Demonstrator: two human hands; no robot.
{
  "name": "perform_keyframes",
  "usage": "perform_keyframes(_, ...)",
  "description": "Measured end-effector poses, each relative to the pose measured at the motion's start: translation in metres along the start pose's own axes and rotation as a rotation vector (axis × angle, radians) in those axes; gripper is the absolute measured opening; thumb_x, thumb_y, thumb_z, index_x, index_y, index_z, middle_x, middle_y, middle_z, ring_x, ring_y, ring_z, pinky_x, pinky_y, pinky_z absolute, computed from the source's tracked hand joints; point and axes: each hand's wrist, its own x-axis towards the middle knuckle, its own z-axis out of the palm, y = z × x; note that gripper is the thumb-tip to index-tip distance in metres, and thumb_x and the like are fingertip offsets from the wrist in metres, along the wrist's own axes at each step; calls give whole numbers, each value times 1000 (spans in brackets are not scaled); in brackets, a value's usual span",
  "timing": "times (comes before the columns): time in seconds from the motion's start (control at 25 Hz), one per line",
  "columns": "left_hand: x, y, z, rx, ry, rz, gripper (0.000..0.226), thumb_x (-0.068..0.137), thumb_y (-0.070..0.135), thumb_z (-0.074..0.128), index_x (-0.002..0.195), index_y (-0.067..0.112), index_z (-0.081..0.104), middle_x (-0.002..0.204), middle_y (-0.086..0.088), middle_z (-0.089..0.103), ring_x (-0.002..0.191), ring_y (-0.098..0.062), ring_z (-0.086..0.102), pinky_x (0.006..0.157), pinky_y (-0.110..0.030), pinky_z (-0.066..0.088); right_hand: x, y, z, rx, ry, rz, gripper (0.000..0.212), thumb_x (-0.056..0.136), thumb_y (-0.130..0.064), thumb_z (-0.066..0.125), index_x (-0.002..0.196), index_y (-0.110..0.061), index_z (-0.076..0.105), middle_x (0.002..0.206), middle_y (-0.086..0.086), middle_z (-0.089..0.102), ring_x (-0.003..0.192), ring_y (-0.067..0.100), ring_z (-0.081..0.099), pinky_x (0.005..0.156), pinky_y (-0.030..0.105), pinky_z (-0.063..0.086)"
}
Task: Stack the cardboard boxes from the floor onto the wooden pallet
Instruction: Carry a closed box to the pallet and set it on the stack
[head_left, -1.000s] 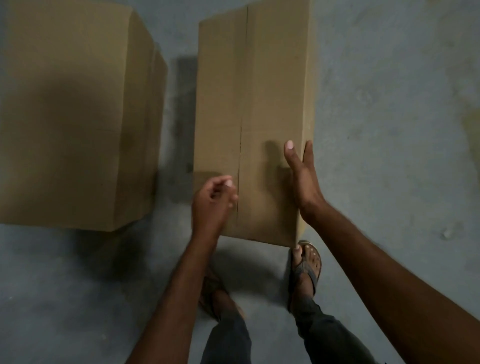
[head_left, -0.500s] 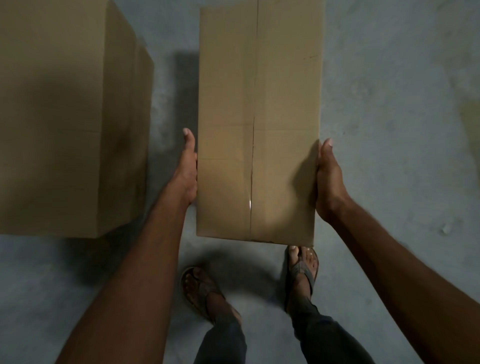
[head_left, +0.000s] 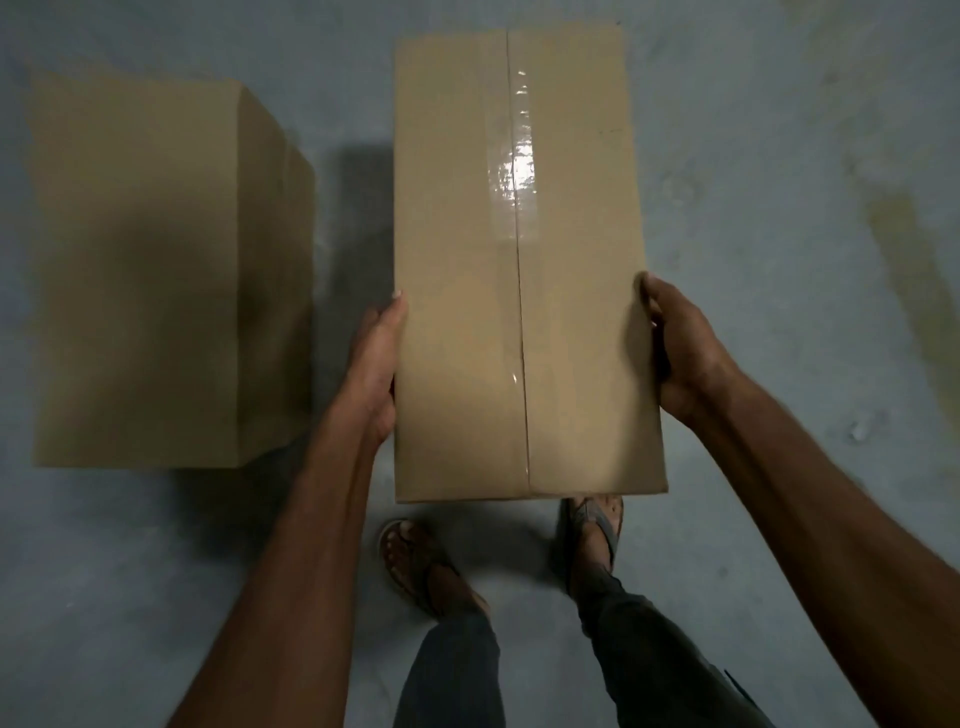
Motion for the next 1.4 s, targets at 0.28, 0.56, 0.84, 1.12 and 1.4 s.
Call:
perform_keyframes(0.28,-174,95,46,161,65,257,44,92,51,70,131,33,60,116,11,72,105,-8,70,86,-32,59,-143,-80,-60,-141,-201,-272,43,99,-27,65,140,-32,56,127,-7,72,117,16,69,105,44,52)
perform_keyframes(0.56,-359,198,107,234,-58,519,53,93,24,72,143,27,55,119,11,73,105,-6,71,86,-26,61,-314,-171,-145,-114,-241,-525,71,93,-11,71,152,-41,44,140,-9,64,128,15,62,109,44,48)
perform_keyframes(0.84,-477,254,147,296,-305,638,54,85,25,78,134,37,59,111,18,76,106,-4,72,82,-21,59,-473,-194,-221,10,-115,-574,85,80,-8,82,145,-49,47,130,-16,69,118,9,67,101,47,54)
perform_keyframes(1.12,-550,301,185,473,-579,673,83,66,49,93,140,35,58,114,0,77,106,-21,74,87,-40,60,-588,-176,-261,208,77,-625,97,58,-21,91,143,-47,50,137,-3,63,123,22,61,95,53,53)
perform_keyframes(1.4,-631,253,262,584,-893,834,76,79,23,85,147,35,51,121,9,75,111,-11,71,83,-30,62,-668,-70,-324,417,329,-801,85,71,-19,85,137,-57,47,135,-13,60,124,15,58,89,39,53)
